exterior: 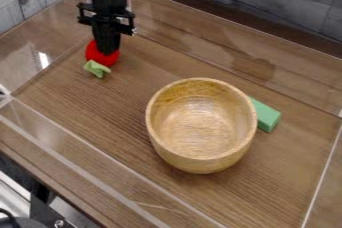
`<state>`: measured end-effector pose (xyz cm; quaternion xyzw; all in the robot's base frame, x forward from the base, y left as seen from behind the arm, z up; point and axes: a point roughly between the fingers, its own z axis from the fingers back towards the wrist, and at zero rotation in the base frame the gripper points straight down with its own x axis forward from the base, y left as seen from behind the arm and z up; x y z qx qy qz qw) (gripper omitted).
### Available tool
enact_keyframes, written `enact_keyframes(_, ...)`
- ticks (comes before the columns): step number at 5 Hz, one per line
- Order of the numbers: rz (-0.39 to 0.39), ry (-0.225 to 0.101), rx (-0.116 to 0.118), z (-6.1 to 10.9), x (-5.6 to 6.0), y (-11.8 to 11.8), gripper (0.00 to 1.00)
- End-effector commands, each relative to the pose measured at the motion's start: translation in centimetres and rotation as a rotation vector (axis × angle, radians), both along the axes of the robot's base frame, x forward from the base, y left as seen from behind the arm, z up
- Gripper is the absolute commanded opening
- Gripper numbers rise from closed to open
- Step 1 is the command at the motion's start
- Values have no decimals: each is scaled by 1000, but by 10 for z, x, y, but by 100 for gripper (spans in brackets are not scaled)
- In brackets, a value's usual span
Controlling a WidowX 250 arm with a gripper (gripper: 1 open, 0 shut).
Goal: Move the red fruit to the right
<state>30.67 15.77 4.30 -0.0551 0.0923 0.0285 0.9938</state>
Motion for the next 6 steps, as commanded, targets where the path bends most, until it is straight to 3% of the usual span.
enact_keyframes(1, 37, -95, 47, 53, 3, -13, 0)
enact_keyframes(2, 120, -121, 66, 82, 10, -15, 0)
enact_keyframes(3, 176, -131, 68, 98, 15, -30, 0)
enact_keyframes(4, 108, -136, 56, 113, 8, -66, 0)
enact_keyframes(5, -3, -135, 45, 111, 2, -106, 0)
enact_keyframes(6, -71, -123, 35, 99, -7, -156, 0)
